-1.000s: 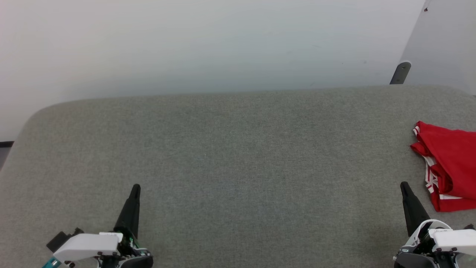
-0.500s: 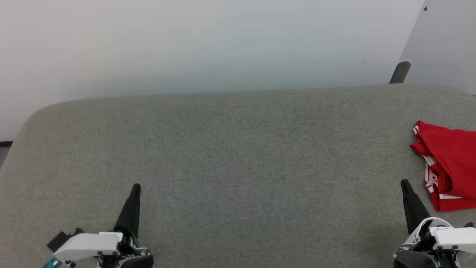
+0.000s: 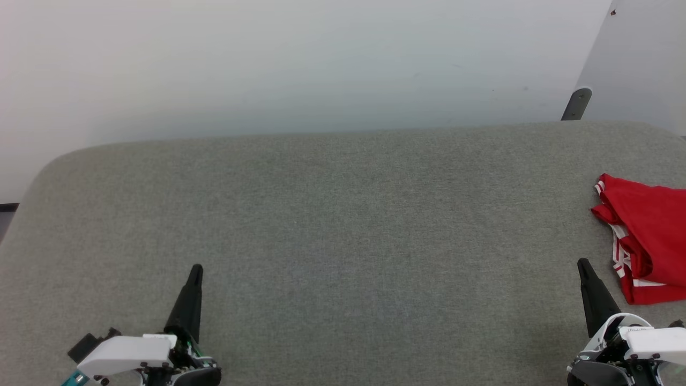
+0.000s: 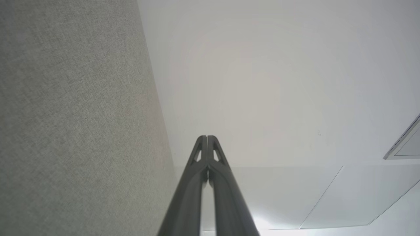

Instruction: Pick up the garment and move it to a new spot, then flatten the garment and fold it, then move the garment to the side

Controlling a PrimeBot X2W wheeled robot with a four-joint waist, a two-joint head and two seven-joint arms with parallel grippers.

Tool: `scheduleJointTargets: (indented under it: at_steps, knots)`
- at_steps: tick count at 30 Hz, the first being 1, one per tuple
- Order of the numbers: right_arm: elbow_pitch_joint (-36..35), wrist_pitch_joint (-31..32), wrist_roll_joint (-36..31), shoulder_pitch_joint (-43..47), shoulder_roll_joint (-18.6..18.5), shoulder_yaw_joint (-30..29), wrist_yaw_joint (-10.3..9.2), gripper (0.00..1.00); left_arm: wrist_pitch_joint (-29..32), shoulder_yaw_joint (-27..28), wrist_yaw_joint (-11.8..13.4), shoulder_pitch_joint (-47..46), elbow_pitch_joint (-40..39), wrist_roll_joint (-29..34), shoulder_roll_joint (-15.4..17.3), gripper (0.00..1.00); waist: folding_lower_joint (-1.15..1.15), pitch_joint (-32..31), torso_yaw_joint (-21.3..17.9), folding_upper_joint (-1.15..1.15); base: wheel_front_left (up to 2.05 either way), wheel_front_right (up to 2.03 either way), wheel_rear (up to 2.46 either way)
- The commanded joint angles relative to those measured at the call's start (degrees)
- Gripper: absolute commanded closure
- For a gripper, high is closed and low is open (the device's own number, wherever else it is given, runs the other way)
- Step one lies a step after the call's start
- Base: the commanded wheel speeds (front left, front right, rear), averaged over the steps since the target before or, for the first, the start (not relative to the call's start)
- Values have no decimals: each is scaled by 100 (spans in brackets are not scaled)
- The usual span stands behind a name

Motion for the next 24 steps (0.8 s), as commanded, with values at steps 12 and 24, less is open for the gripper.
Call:
scheduleJointTargets:
  at_steps: [12, 24]
  knots:
    - [1, 15, 9, -21, 10, -10, 0, 100, 10, 13, -16, -53, 4, -18, -3, 100, 0, 0, 0, 0, 0, 0, 0]
    - [1, 18, 5, -22, 14, -13, 0, 100, 10, 13, -16, -53, 4, -18, -3, 100, 0, 0, 0, 0, 0, 0, 0]
